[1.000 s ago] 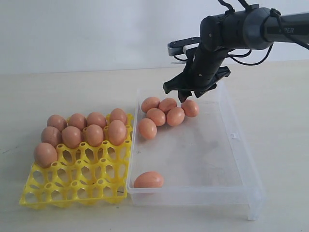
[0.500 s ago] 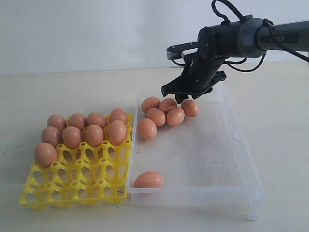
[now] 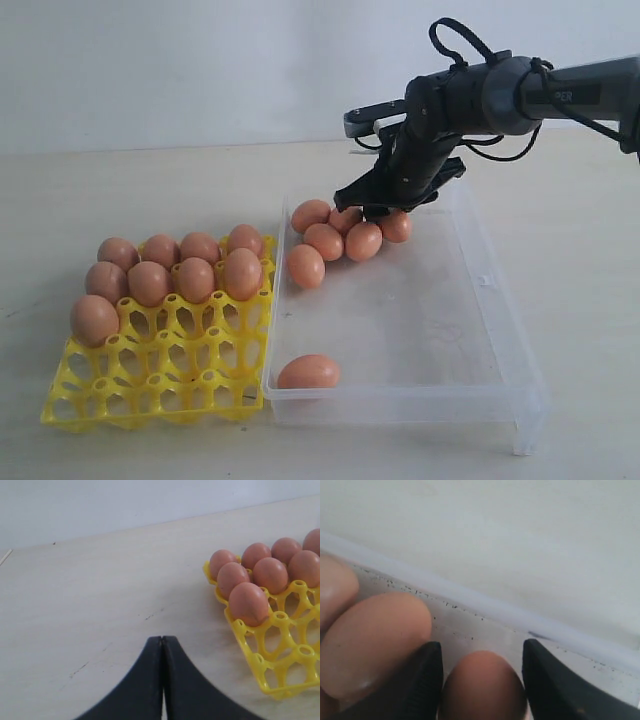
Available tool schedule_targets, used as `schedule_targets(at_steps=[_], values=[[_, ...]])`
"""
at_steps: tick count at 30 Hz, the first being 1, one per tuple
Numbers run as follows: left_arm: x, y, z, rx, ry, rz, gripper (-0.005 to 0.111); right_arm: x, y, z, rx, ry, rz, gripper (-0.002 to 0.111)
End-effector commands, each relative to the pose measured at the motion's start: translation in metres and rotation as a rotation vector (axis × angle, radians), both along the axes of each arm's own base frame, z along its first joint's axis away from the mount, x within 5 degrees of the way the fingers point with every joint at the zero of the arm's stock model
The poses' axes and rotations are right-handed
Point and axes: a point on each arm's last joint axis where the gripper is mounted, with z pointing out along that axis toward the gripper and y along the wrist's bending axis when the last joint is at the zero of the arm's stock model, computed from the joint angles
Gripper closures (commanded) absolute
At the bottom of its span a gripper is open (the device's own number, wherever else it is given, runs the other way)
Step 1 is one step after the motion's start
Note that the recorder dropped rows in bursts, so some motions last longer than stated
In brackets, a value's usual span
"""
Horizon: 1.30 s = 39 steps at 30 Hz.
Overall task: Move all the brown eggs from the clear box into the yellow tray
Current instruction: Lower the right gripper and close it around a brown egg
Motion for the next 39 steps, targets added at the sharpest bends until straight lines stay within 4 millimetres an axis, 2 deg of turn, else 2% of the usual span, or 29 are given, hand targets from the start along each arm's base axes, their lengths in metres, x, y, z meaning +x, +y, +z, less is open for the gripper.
schedule_targets(at_steps=[1, 11, 13, 17, 27, 39], values=[[0.0, 0.0, 0.002, -0.009, -0.016, -0.004, 0.107, 0.003, -0.002, -0.012, -0.013, 0.007, -0.001, 0.059], [0.0, 0.0, 0.002, -0.009, -0.016, -0.004, 0.107, 0.004, -0.002, -0.031, -0.021, 0.03, 0.0, 0.061], [0.0, 0.0, 0.002, -0.009, -0.016, -0.004, 0.107, 0.003, -0.002, -0.033, -0.023, 0.036, 0.0, 0.069], [0.0, 0.0, 0.002, -0.009, -0.016, -0.004, 0.107, 0.002, -0.002, -0.033, -0.04, 0.045, 0.043, 0.108], [0.0, 0.0, 0.002, -0.009, -0.016, -0.004, 0.107, -0.002, 0.005, -0.022, -0.016, 0.042, 0.076, 0.108], [0.0, 0.0, 0.002, -0.009, -0.016, -0.004, 0.107, -0.009, 0.017, 0.012, -0.002, -0.001, 0.107, 0.108]])
